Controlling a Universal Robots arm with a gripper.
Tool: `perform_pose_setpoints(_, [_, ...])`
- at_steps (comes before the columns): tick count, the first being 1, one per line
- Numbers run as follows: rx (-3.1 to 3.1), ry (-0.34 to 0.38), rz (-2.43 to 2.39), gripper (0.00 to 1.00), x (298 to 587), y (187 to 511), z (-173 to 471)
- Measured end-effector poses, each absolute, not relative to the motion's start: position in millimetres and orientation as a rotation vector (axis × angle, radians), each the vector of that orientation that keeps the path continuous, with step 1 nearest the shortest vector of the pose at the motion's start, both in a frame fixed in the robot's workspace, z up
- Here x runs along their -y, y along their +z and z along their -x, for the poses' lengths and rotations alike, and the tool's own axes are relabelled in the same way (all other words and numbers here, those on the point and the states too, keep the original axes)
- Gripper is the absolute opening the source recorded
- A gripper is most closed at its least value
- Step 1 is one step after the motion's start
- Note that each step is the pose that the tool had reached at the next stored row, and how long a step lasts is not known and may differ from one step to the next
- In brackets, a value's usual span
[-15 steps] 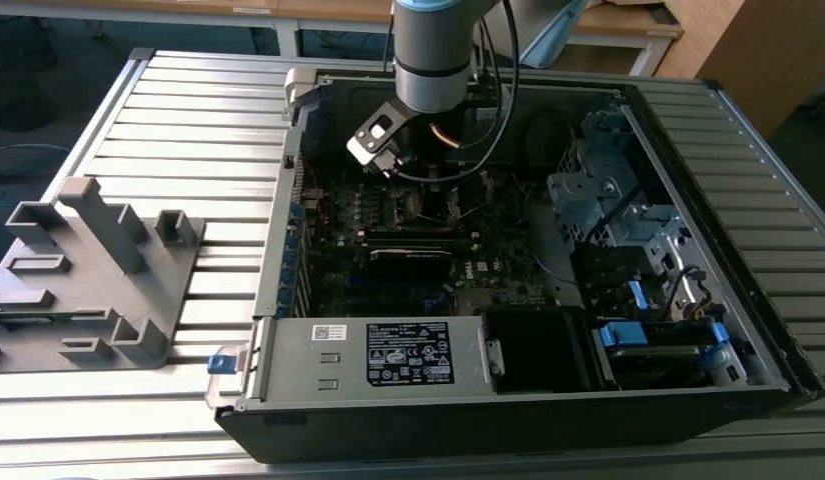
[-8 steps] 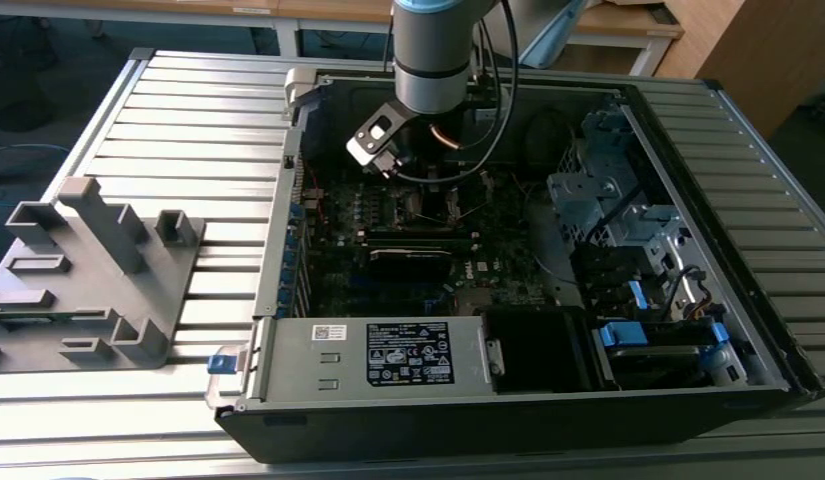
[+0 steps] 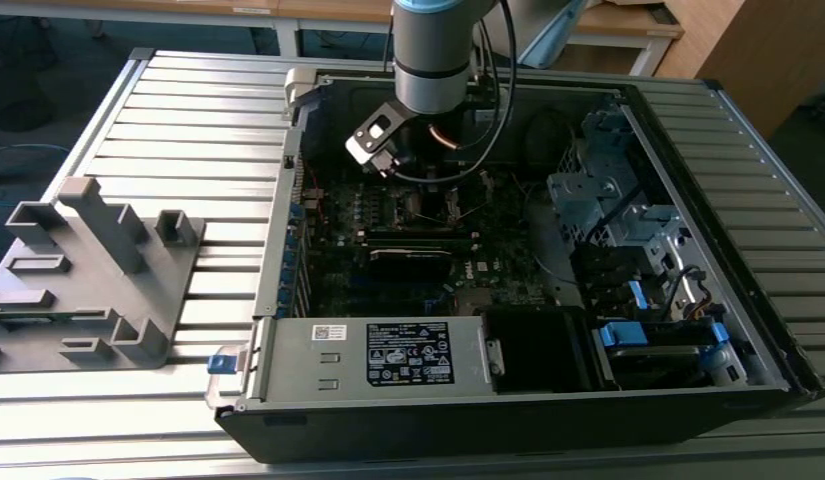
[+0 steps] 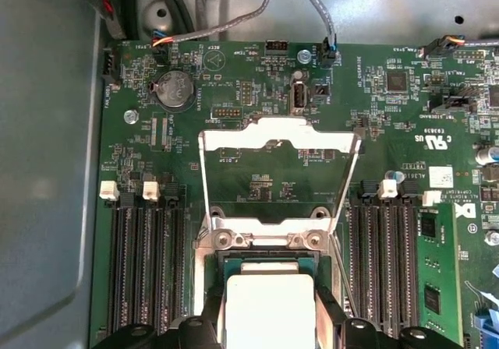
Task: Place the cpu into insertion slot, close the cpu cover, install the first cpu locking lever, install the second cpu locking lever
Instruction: 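Place the cpu into insertion slot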
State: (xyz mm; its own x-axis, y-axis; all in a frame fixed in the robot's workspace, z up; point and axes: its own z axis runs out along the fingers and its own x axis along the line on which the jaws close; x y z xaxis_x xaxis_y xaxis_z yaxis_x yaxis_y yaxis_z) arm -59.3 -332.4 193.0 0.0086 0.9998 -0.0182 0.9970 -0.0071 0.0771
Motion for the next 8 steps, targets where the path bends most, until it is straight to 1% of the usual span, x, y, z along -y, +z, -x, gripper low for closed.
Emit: perform_pose_setpoints(8, [-2.164,0.063,-2.182,0.54,331.4,192.6,59.2])
